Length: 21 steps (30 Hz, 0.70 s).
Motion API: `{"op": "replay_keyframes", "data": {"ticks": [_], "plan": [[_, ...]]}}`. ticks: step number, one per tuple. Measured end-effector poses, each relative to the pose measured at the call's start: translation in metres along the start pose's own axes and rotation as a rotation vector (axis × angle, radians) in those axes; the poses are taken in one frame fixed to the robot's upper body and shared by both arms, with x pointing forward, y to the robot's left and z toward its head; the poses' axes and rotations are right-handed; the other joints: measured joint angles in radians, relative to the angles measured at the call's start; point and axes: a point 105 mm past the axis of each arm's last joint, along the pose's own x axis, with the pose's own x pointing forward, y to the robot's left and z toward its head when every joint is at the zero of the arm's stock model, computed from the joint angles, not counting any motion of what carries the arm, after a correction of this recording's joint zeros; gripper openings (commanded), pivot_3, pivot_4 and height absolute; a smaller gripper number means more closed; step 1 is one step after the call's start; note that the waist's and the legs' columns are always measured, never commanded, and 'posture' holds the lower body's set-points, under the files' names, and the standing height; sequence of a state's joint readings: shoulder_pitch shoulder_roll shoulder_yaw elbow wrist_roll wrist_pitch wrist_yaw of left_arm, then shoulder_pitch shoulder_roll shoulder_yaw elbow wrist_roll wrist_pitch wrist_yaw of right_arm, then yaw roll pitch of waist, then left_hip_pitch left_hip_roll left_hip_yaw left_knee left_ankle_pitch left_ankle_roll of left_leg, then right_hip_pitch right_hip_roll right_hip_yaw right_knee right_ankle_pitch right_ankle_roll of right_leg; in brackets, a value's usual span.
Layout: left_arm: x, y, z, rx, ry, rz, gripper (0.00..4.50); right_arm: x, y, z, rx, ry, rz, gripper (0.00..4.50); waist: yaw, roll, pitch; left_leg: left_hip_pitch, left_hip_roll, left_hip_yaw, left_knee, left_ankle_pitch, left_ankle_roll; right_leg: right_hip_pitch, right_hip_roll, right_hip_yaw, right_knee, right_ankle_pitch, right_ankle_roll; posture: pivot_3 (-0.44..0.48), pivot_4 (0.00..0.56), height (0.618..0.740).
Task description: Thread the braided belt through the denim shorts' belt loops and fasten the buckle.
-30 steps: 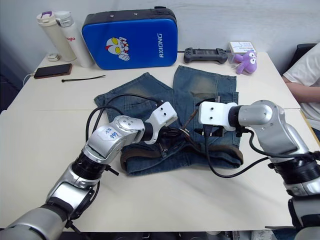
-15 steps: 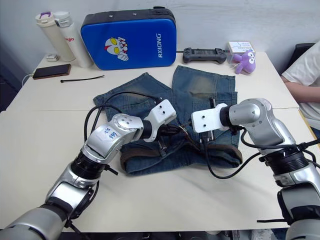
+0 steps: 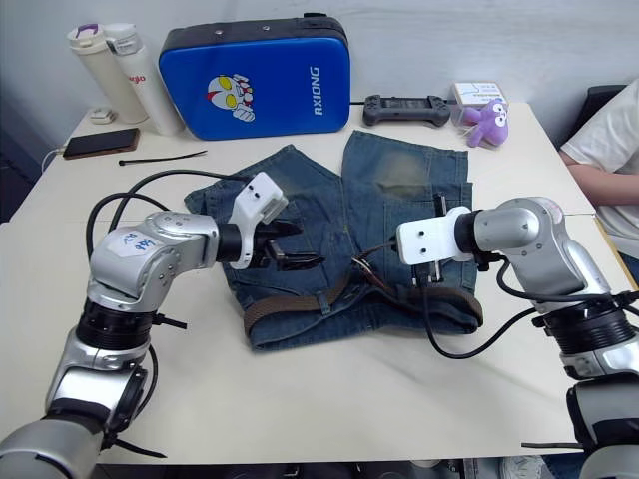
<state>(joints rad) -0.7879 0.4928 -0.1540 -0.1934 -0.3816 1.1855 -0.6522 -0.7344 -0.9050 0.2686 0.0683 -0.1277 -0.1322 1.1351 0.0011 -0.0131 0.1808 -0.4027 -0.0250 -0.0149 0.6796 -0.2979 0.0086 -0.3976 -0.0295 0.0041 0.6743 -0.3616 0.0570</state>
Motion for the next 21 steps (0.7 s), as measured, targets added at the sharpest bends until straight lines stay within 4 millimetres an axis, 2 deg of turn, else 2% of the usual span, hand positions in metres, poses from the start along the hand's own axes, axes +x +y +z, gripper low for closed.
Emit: {"op": "replay_keyframes", "data": {"ticks": [5,9,12,17,21], "plan": [[0.002,-0.004,-0.001,-0.011,-0.002,-0.029,4.45,-0.012,-0.004,-0.007,-0.038,0.037,-0.017,0.00,0.005,0.000,0.000,-0.001,0.000,0.000,0.001,0.000,0.001,0.000,0.000,0.000,-0.001,0.000,0.000,0.000,0.150,0.740],[0.009,-0.013,-0.001,-0.011,-0.002,-0.065,4.45,-0.032,-0.012,-0.021,-0.079,0.101,-0.047,0.00,0.002,0.000,0.000,-0.001,0.000,0.000,0.001,0.000,0.001,0.000,0.000,0.000,-0.001,0.000,0.000,0.000,0.150,0.740],[0.015,-0.019,0.002,-0.008,-0.007,-0.090,4.45,-0.038,-0.024,-0.018,-0.133,0.102,-0.081,0.00,-0.004,0.000,0.000,0.000,0.000,0.000,0.001,0.000,0.001,0.000,0.001,0.000,0.000,0.000,0.000,0.000,0.150,0.740],[0.029,-0.035,0.030,-0.008,-0.098,-0.125,4.45,-0.042,-0.033,-0.008,-0.175,0.075,-0.083,0.00,-0.002,0.000,0.000,-0.001,0.000,0.001,0.001,0.000,0.001,0.000,0.000,0.000,0.000,0.000,0.000,0.000,0.150,0.740],[0.045,-0.044,0.047,-0.017,-0.152,-0.112,4.45,-0.032,-0.030,0.002,-0.148,0.038,-0.059,0.00,0.000,0.000,0.000,-0.001,0.000,0.001,0.001,0.000,0.001,0.000,0.000,0.000,0.001,0.000,0.000,0.000,0.150,0.740]]}}
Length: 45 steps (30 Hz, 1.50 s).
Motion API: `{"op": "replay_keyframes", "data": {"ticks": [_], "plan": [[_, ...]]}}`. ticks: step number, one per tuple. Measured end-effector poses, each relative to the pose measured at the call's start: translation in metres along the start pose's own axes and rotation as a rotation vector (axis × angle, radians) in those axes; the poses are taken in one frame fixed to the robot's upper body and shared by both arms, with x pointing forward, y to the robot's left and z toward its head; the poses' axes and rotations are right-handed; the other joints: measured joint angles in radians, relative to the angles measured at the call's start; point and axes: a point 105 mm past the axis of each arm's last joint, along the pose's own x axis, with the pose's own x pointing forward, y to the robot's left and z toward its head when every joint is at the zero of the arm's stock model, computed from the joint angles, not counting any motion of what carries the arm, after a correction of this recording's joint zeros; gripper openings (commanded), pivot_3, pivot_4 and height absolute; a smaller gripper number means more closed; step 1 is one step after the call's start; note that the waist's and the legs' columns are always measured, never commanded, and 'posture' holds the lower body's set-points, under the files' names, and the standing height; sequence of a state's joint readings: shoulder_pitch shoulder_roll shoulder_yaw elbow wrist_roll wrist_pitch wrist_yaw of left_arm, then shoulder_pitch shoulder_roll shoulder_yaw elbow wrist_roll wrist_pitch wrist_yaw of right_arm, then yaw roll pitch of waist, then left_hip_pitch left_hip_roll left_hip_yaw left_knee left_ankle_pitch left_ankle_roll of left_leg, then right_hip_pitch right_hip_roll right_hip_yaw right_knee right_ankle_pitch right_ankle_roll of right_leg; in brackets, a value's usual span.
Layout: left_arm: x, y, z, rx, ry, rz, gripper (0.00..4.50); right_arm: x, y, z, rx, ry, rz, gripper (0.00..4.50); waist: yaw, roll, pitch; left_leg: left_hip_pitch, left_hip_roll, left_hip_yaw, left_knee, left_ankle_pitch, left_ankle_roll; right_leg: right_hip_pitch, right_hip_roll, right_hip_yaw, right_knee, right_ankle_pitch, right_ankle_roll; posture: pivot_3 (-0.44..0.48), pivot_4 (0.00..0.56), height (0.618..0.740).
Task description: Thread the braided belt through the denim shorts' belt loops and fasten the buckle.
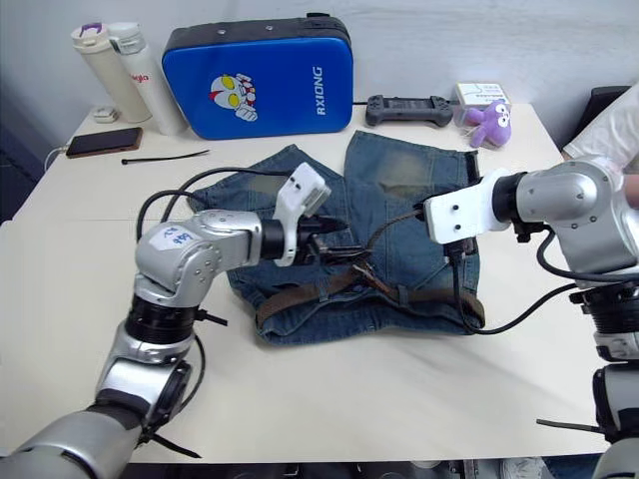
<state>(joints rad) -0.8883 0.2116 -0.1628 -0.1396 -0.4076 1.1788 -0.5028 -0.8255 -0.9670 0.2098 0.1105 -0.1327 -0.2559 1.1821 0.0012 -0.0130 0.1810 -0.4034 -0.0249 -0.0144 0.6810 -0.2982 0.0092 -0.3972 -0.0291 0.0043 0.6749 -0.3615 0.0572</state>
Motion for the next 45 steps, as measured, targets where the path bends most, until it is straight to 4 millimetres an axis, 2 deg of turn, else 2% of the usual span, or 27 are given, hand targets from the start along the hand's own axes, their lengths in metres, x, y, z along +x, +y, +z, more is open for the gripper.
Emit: {"op": "replay_keyframes", "data": {"ticks": [5,6,8,15,16,20,22,23,26,28,29,30,34,38,43,45], "plan": [[0.018,-0.003,-0.005,0.019,0.028,0.051,4.45,0.003,-0.001,0.006,0.031,-0.008,0.006,0.00,-0.001,0.000,0.000,0.000,0.000,0.000,0.000,0.000,0.000,0.000,0.000,0.000,0.001,0.000,0.000,0.000,0.150,0.740],[0.021,-0.003,-0.006,0.025,0.037,0.059,4.20,0.003,-0.001,0.007,0.035,-0.007,0.006,0.00,-0.001,0.000,0.000,0.000,0.000,0.000,0.000,0.000,0.000,0.000,0.000,0.000,0.001,0.000,0.000,0.000,0.150,0.740],[0.023,-0.004,-0.007,0.036,0.043,0.070,3.58,0.003,-0.002,0.009,0.034,-0.009,0.004,0.00,-0.001,0.000,0.000,0.000,0.000,0.000,0.000,0.000,0.000,0.000,0.000,0.000,0.001,0.000,0.000,0.000,0.150,0.740],[0.026,0.001,-0.010,0.021,0.052,0.087,0.41,0.004,0.003,0.005,0.077,0.002,0.010,0.00,0.000,0.000,0.000,0.000,0.000,0.000,0.000,0.000,0.000,0.000,0.000,0.000,0.000,0.000,0.000,0.000,0.150,0.740],[0.026,0.001,-0.009,0.016,0.047,0.087,0.10,0.004,0.003,0.005,0.082,0.004,0.009,0.00,0.000,0.000,0.000,0.000,0.000,0.000,0.000,0.000,0.000,0.000,0.000,0.000,0.000,0.000,0.000,0.000,0.150,0.740],[0.026,0.000,-0.004,-0.014,0.013,0.077,0.03,0.001,-0.001,0.004,0.127,0.009,-0.022,0.00,0.001,0.000,0.000,0.000,0.000,0.000,0.000,0.000,0.000,0.000,0.000,0.000,0.000,0.000,0.000,0.000,0.150,0.740],[0.026,0.000,-0.003,-0.021,0.008,0.079,0.00,0.001,-0.001,0.004,0.165,0.004,-0.025,0.96,0.000,0.000,0.000,0.000,0.000,0.000,0.000,0.000,0.000,0.000,0.000,0.000,0.000,0.000,0.000,0.000,0.150,0.740],[0.025,0.001,-0.003,-0.024,0.007,0.081,0.00,0.002,-0.001,0.005,0.181,-0.003,-0.028,1.22,0.000,0.000,0.000,0.000,0.000,0.000,0.000,0.000,0.000,0.000,0.000,0.000,0.000,0.000,0.000,0.000,0.150,0.740],[0.024,0.003,-0.002,-0.041,-0.002,0.091,0.00,0.001,0.002,0.008,0.239,-0.023,-0.032,2.49,0.002,0.000,0.000,0.000,0.000,0.000,0.000,0.000,0.000,0.000,0.000,0.000,0.000,0.000,0.000,0.000,0.150,0.740],[0.022,0.005,-0.001,-0.048,-0.009,0.100,0.00,-0.001,0.001,0.006,0.255,-0.021,-0.041,3.72,0.003,0.000,0.000,0.000,0.000,0.000,0.000,0.000,0.000,0.000,0.000,0.000,0.000,0.000,0.000,0.000,0.150,0.740],[0.022,0.006,-0.001,-0.050,-0.011,0.104,0.00,-0.001,0.001,0.006,0.260,-0.019,-0.045,3.91,0.003,0.000,0.000,0.000,0.000,0.000,0.000,0.000,0.000,0.000,0.000,0.000,0.000,0.000,0.000,0.000,0.150,0.740],[0.021,0.008,0.000,-0.055,-0.016,0.114,0.00,-0.003,0.000,0.004,0.272,-0.014,-0.052,4.40,0.003,0.000,0.000,0.000,0.000,0.000,0.000,0.000,0.000,0.000,0.000,0.000,0.000,0.000,0.000,0.000,0.150,0.740],[0.014,0.023,0.003,-0.151,-0.076,0.185,0.00,-0.017,0.004,-0.001,0.387,0.004,-0.061,4.46,0.005,0.000,0.000,0.000,0.000,0.000,0.000,0.000,0.000,0.000,0.000,0.000,0.000,0.000,0.000,0.000,0.150,0.740],[0.005,0.034,-0.006,-0.276,-0.097,0.228,0.00,-0.030,0.018,-0.008,0.540,0.035,-0.033,4.46,0.011,0.000,0.000,0.000,0.000,0.000,0.000,0.000,0.000,0.000,0.000,0.000,0.000,0.000,0.000,0.000,0.150,0.740],[0.000,0.037,-0.010,-0.357,-0.112,0.245,0.00,-0.027,0.032,0.001,0.727,-0.017,0.004,4.46,0.011,0.000,0.000,0.000,0.000,0.000,0.000,0.000,-0.001,0.000,0.000,0.000,0.000,0.000,0.000,0.000,0.150,0.740],[0.002,0.035,-0.010,-0.368,-0.111,0.242,0.00,-0.018,0.033,0.010,0.794,-0.067,0.005,3.90,0.013,0.000,0.000,0.000,0.000,0.000,0.000,0.000,-0.001,0.000,0.000,0.000,0.000,0.000,0.000,0.000,0.150,0.740]]}}
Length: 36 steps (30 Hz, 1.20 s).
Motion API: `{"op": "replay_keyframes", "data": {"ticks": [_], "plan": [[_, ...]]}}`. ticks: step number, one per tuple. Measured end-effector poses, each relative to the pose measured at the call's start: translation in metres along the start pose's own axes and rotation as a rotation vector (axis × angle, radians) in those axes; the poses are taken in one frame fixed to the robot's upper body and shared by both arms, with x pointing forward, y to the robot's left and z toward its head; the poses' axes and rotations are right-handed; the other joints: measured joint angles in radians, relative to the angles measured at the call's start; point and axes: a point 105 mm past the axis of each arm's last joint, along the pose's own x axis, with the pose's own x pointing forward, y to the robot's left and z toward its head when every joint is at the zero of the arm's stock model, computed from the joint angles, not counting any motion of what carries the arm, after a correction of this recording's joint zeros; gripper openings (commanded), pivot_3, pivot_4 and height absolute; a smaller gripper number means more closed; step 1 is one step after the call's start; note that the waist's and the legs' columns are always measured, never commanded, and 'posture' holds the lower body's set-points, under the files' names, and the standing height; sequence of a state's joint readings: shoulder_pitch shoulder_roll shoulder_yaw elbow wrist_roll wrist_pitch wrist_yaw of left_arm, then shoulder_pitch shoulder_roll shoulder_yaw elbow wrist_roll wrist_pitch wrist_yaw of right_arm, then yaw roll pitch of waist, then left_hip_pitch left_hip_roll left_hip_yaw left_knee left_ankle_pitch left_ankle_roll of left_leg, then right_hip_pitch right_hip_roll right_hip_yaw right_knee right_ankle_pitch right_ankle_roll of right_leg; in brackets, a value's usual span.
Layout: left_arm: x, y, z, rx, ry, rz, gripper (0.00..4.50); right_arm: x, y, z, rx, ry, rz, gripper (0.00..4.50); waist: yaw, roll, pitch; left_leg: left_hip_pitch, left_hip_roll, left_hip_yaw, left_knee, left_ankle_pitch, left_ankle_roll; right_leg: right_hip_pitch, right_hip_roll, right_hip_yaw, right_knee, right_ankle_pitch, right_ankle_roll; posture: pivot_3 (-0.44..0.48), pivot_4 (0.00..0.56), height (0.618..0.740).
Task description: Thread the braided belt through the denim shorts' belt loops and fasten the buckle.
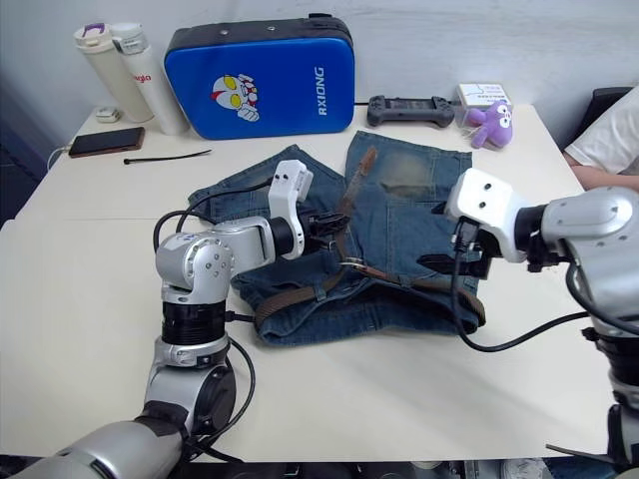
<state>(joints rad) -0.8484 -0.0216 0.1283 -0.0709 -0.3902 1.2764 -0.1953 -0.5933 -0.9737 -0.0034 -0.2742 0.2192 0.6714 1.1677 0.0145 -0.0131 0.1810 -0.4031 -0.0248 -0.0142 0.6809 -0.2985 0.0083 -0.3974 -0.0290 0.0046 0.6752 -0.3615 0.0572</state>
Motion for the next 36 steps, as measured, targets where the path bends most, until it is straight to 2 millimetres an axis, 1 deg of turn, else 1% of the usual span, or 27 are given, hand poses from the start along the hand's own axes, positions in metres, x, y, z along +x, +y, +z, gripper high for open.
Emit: {"op": "replay_keyframes", "data": {"ticks": [1,2,3,4,5,6,7,8,9,10,13,15,20,23,25,27,30,32,33,34,36], "plan": [[0.000,0.000,0.000,-0.003,0.000,0.002,0.00,0.003,0.001,0.001,0.019,-0.014,0.000,3.47,0.000,0.000,0.000,0.000,0.000,0.000,0.000,0.000,0.000,0.000,0.000,0.000,0.000,0.000,0.000,0.000,0.150,0.740],[0.000,0.000,0.000,-0.004,-0.001,0.001,0.00,0.005,0.002,0.001,0.030,-0.020,0.002,3.36,0.000,0.000,0.000,0.000,0.000,0.000,0.000,0.000,0.000,0.000,0.000,0.000,0.000,0.000,0.000,0.000,0.150,0.740],[0.000,0.000,0.000,-0.012,-0.003,0.002,0.00,0.010,0.004,0.002,0.060,-0.037,0.006,2.83,0.000,0.000,0.000,0.000,0.000,0.000,0.000,0.000,0.000,0.000,0.000,0.000,0.000,0.000,0.000,0.000,0.150,0.740],[0.001,-0.001,0.000,-0.018,-0.007,0.000,0.00,0.013,0.007,0.002,0.079,-0.049,0.015,2.58,0.000,0.000,0.000,0.000,0.000,0.000,0.000,0.000,0.000,0.000,0.000,0.000,0.000,0.000,0.000,0.000,0.150,0.740],[0.001,-0.002,0.000,-0.025,-0.009,-0.001,0.00,0.018,0.010,0.003,0.096,-0.060,0.026,2.11,0.000,0.000,0.000,0.000,0.000,0.000,0.000,0.000,0.000,0.000,0.000,0.000,0.000,0.000,0.000,0.000,0.150,0.740],[0.002,-0.003,0.000,-0.033,-0.011,-0.004,0.00,0.023,0.013,0.005,0.116,-0.074,0.034,1.83,0.000,0.000,0.000,0.000,0.000,0.000,0.000,0.000,0.000,0.000,0.000,0.000,0.000,0.000,0.000,0.000,0.150,0.740],[0.002,-0.004,0.000,-0.044,-0.014,-0.009,0.00,0.030,0.017,0.007,0.136,-0.093,0.047,1.20,0.000,0.000,0.000,0.000,0.000,0.000,0.000,0.000,0.000,0.000,0.000,0.000,0.000,0.000,0.000,0.000,0.150,0.740],[0.002,-0.004,0.001,-0.054,-0.019,-0.011,0.00,0.038,0.023,0.009,0.162,-0.117,0.067,0.84,0.000,0.000,0.000,0.000,0.000,0.000,0.000,0.000,0.000,0.000,0.000,0.000,0.000,0.000,0.000,0.000,0.150,0.740],[0.003,-0.007,0.002,-0.065,-0.026,-0.022,0.00,0.058,0.034,0.007,0.224,-0.133,0.071,0.51,0.007,0.000,0.000,0.000,0.000,0.000,0.000,0.000,0.000,0.000,0.000,0.000,0.000,0.000,0.000,0.000,0.150,0.740],[0.002,-0.006,0.003,-0.065,-0.027,-0.017,0.00,0.061,0.034,0.006,0.241,-0.137,0.060,0.04,0.008,0.000,0.000,0.000,0.000,0.000,0.000,0.000,-0.001,0.000,0.000,0.000,0.000,0.000,0.000,0.000,0.150,0.740],[0.001,-0.001,0.002,-0.034,-0.014,0.018,0.00,0.072,0.042,0.001,0.317,-0.125,0.060,0.04,0.008,0.000,0.000,0.000,0.000,0.000,0.000,0.000,-0.001,0.000,0.000,0.000,0.000,0.000,0.000,0.000,0.150,0.740],[0.001,0.000,0.002,-0.024,-0.009,0.026,0.00,0.077,0.053,-0.008,0.362,-0.098,0.093,0.04,0.008,0.000,0.000,0.000,0.000,0.000,0.000,0.000,-0.001,0.000,0.000,0.000,0.000,0.000,0.000,0.000,0.150,0.740],[0.002,-0.001,0.002,-0.039,-0.014,0.022,0.00,0.081,0.064,-0.013,0.372,-0.080,0.119,0.04,0.007,0.000,0.000,0.000,0.000,0.000,0.000,-0.001,-0.001,0.000,0.000,0.000,0.000,0.000,0.000,0.000,0.150,0.740],[0.002,-0.003,0.004,-0.090,-0.037,0.006,0.00,0.085,0.070,-0.015,0.381,-0.086,0.131,0.04,0.006,0.000,0.000,0.000,0.000,0.000,0.000,-0.001,-0.001,0.000,0.001,0.000,0.000,0.000,0.000,0.000,0.150,0.740],[0.001,-0.003,0.005,-0.164,-0.059,-0.001,0.00,0.093,0.080,-0.021,0.405,-0.096,0.158,0.04,0.004,0.000,0.000,0.001,0.000,0.000,0.000,-0.001,-0.001,0.000,0.001,0.000,0.000,0.000,0.000,0.000,0.150,0.740],[-0.005,0.007,0.001,-0.221,-0.069,0.033,0.00,0.098,0.084,-0.022,0.405,-0.117,0.170,0.04,-0.004,-0.001,0.000,0.002,0.001,0.000,0.000,-0.001,-0.002,0.000,0.002,0.000,0.001,0.000,0.000,0.000,0.150,0.740],[-0.015,0.022,-0.006,-0.268,-0.087,0.092,0.00,0.099,0.085,-0.021,0.392,-0.130,0.180,0.04,-0.009,-0.001,-0.001,0.002,0.001,0.000,0.000,-0.001,-0.002,0.000,0.002,0.000,0.001,0.000,0.000,0.000,0.150,0.740],[-0.024,0.030,-0.015,-0.281,-0.081,0.127,0.00,0.100,0.085,-0.020,0.390,-0.146,0.192,0.04,-0.011,-0.001,-0.001,0.002,0.001,0.000,0.000,-0.001,-0.002,0.001,0.002,0.000,0.001,0.000,0.000,0.000,0.150,0.740],[-0.029,0.036,-0.023,-0.305,-0.076,0.160,0.00,0.103,0.085,-0.017,0.383,-0.174,0.202,0.04,-0.014,-0.001,-0.001,0.002,0.001,0.000,0.000,-0.001,-0.002,0.001,0.002,0.000,0.001,0.000,0.000,0.000,0.150,0.740],[-0.030,0.037,-0.024,-0.309,-0.076,0.166,0.00,0.104,0.084,-0.017,0.380,-0.178,0.203,0.04,-0.015,-0.001,-0.001,0.002,0.001,0.000,0.000,-0.001,-0.002,0.001,0.002,0.000,0.001,0.000,0.000,0.000,0.150,0.740],[-0.034,0.045,-0.036,-0.336,-0.060,0.207,0.00,0.106,0.079,-0.016,0.385,-0.196,0.197,0.04,-0.015,-0.001,-0.001,0.002,0.001,0.000,0.000,-0.001,-0.002,0.001,0.002,0.000,0.001,0.000,0.000,0.000,0.150,0.740]]}}
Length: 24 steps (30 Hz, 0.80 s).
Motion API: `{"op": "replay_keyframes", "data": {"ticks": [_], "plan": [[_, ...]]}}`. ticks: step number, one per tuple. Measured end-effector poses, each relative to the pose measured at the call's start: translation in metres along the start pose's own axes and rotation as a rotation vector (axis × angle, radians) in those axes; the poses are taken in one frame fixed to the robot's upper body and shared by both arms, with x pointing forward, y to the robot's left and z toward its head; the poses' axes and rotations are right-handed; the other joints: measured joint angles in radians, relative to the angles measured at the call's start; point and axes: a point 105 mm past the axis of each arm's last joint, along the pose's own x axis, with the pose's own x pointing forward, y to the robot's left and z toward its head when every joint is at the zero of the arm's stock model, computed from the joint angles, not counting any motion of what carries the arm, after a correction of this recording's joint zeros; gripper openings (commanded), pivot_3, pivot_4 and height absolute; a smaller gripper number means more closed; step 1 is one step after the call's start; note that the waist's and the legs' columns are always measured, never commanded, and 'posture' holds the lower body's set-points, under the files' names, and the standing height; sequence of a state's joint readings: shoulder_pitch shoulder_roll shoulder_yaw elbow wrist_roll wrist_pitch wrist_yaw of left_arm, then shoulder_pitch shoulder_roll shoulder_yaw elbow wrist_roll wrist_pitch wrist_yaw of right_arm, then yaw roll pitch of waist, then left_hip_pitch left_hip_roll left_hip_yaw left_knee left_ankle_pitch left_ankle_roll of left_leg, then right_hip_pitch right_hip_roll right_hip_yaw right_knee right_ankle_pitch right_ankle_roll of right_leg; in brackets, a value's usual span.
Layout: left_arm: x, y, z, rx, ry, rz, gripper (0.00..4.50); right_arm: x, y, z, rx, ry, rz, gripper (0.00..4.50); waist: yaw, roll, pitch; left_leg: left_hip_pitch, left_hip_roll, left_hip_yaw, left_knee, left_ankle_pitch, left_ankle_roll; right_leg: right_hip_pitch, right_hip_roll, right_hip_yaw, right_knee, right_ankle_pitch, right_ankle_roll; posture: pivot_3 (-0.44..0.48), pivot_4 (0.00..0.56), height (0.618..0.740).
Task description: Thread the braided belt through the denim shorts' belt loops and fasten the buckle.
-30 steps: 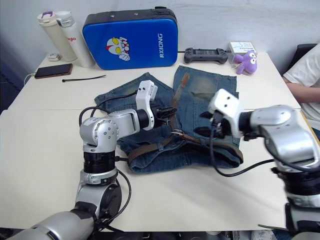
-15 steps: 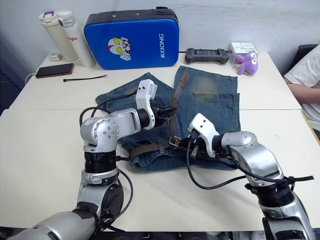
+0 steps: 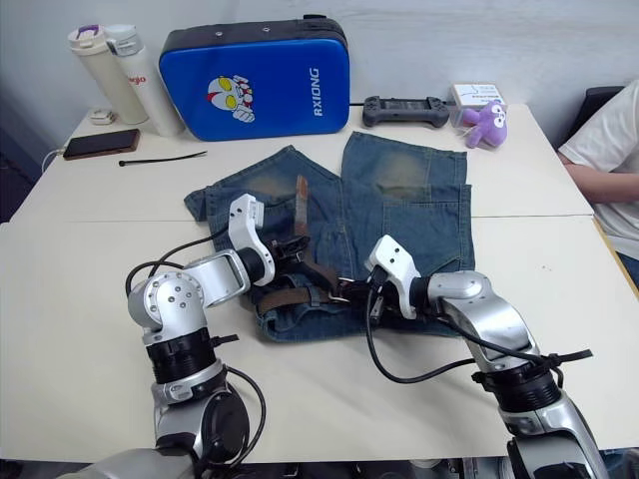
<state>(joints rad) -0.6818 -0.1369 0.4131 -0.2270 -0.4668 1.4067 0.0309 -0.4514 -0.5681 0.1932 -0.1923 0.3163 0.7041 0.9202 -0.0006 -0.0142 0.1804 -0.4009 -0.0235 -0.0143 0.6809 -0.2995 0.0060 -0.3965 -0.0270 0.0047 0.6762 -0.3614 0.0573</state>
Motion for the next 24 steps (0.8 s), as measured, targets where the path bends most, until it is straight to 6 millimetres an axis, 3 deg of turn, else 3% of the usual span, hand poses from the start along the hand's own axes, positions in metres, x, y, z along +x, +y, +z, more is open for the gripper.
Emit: {"op": "replay_keyframes", "data": {"ticks": [24], "plan": [[-0.002,0.005,0.001,0.025,-0.009,0.039,0.00,-0.001,-0.006,0.011,0.026,-0.057,0.058,0.04,0.001,0.000,0.000,-0.001,0.000,0.000,0.000,0.000,0.000,0.000,0.000,0.000,-0.001,0.000,0.000,0.000,0.150,0.740]]}}
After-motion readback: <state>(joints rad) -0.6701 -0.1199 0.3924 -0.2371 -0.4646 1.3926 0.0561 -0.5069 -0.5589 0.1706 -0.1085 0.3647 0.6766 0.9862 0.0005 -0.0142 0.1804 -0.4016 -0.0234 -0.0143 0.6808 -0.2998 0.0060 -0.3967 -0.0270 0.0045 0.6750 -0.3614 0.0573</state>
